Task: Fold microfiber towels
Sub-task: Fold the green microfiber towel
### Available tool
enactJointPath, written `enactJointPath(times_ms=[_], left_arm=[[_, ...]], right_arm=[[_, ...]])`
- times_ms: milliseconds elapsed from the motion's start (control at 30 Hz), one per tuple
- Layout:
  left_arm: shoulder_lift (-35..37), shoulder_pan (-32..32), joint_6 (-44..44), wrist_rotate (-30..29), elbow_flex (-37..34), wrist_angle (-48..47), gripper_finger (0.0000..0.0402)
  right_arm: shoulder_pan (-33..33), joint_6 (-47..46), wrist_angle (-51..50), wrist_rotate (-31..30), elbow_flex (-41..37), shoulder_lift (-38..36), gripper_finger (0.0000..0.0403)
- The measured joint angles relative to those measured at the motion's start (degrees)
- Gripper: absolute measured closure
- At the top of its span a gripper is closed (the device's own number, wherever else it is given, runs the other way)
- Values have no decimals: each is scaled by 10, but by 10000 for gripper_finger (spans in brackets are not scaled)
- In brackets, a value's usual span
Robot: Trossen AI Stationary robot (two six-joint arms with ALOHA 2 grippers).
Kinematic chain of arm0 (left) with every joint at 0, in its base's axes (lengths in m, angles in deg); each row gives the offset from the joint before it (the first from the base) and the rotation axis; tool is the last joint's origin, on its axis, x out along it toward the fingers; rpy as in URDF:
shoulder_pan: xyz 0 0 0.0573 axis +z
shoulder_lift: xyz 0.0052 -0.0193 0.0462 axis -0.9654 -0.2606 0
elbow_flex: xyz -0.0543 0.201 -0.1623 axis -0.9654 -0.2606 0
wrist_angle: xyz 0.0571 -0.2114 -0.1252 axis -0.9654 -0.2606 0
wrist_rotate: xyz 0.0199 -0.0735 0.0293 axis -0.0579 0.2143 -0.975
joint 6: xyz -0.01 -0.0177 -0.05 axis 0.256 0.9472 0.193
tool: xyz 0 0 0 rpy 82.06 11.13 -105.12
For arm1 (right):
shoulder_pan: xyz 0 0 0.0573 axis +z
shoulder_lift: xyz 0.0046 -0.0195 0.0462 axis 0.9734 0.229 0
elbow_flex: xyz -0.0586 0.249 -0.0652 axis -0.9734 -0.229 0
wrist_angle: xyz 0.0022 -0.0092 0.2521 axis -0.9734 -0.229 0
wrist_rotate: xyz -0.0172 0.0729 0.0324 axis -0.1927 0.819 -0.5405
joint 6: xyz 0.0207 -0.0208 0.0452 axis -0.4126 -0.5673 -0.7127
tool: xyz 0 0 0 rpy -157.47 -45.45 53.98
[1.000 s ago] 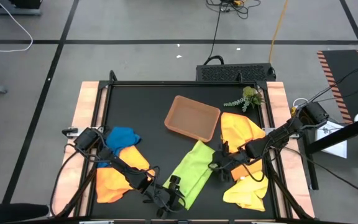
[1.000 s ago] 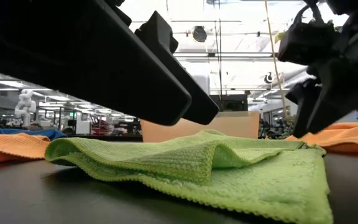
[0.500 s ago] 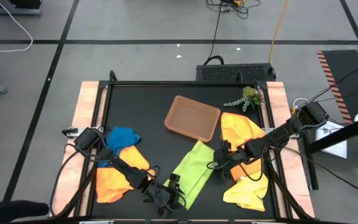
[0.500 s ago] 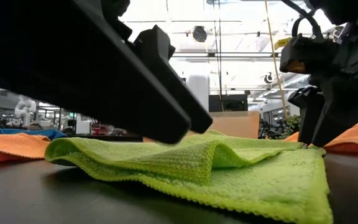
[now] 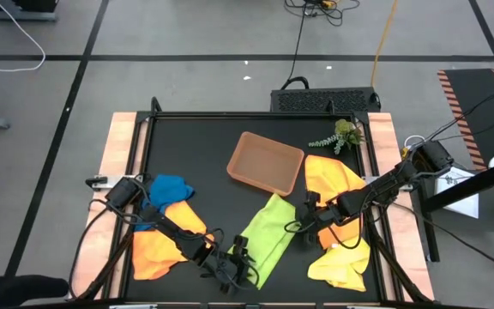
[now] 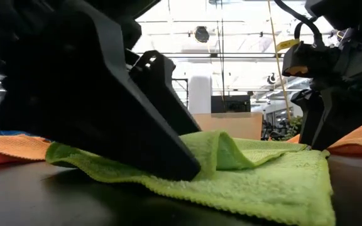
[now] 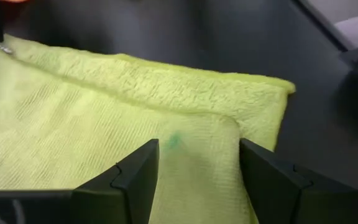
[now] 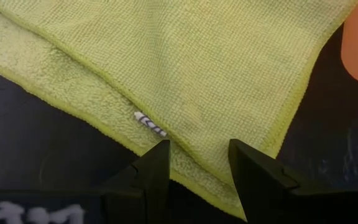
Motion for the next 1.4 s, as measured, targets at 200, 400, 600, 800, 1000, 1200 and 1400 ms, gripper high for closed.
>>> enactJointPath(times_ms=[200, 400, 600, 800, 1000, 1200, 1400], left_arm=[[0, 0, -5, 0, 0, -7, 239], [0, 0, -25, 4, 0, 5, 324], [6, 0, -30, 5, 0, 21, 394], [37, 1, -31, -15, 0, 5, 390], [69, 1, -31, -28, 0, 0, 392], [77, 2, -31, -39, 0, -3, 395], [77, 3, -31, -39, 0, -3, 394]], right_arm=[[0, 0, 0, -1, 0, 0, 245], [0, 0, -1, -2, 0, 0, 245], [0, 15, -1, -2, 0, 0, 245], [0, 34, -9, -21, 0, 0, 245], [0, 36, -26, -30, 0, 0, 245], [0, 44, -26, -43, 0, 0, 245], [0, 59, -27, -61, 0, 0, 246]])
